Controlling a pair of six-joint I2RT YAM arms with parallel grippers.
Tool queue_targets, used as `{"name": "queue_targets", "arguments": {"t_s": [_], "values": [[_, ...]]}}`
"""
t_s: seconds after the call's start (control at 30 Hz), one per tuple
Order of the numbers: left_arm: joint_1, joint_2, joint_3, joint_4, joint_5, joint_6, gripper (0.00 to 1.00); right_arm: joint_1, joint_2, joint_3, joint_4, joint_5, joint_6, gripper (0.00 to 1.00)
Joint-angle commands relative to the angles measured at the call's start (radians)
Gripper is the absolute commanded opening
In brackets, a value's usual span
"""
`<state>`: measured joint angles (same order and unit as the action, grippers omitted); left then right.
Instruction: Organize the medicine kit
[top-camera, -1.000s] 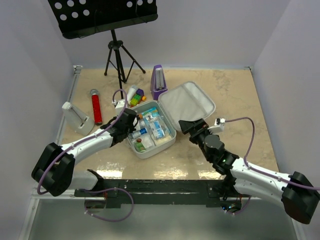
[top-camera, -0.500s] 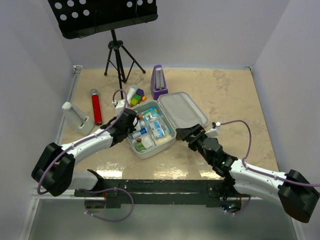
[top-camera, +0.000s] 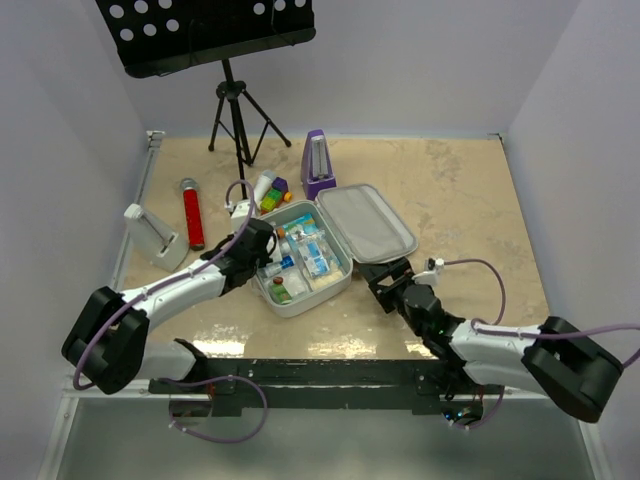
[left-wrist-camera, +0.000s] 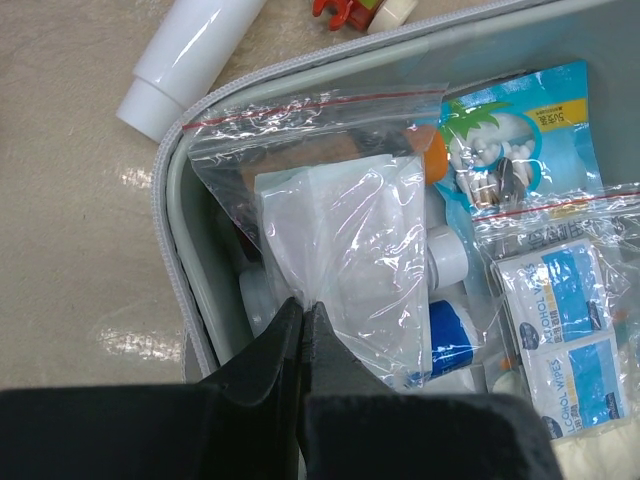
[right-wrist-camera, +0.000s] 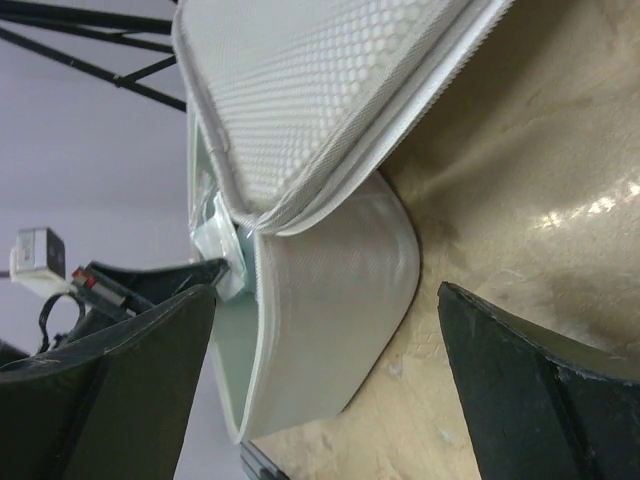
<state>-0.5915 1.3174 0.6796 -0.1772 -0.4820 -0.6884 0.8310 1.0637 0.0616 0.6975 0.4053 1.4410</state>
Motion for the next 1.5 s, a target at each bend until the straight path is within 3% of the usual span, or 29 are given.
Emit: {"name": "queue_targets", "arguments": {"t_s": [0.0, 0.17, 0.33, 0.83, 1.03, 1.17, 1.3, 1.47], "values": [[-0.007, -0.015, -0.035, -0.054, 0.017, 0.003, 0.0, -0.046, 0.163, 0.046, 0.201, 0.009, 0.068, 0.99], [-0.016, -0.018, -0.037, -0.064, 0.011, 0.003, 0.0, -0.102, 0.412, 0.069, 0.475, -0.065, 0.096, 0.99], [-0.019, -0.027, -0.029, -0.077, -0.003, 0.012, 0.0, -0.116, 0.467, 0.106, 0.586, -0.057, 0.027, 0.99], [-0.021, -0.035, -0.034, -0.079, -0.007, 0.013, 0.0, -0.27, 0.403, 0.276, 0.493, -0.16, -0.368, 0.98], [-0.024, -0.035, -0.034, -0.077, -0.009, 0.012, 0.0, -0.27, 0.289, 0.351, 0.366, -0.166, -0.641, 0.88], [-0.025, -0.033, -0.034, -0.07, -0.004, 0.01, 0.0, -0.27, 0.223, 0.386, 0.295, -0.152, -0.77, 0.87], [-0.024, -0.04, -0.032, -0.074, 0.006, 0.006, 0.0, -0.27, 0.211, 0.441, 0.211, -0.149, -0.84, 0.84], [-0.025, -0.148, -0.017, -0.096, 0.017, 0.001, 0.0, -0.27, 0.245, 0.518, 0.128, -0.163, -0.899, 0.74]]}}
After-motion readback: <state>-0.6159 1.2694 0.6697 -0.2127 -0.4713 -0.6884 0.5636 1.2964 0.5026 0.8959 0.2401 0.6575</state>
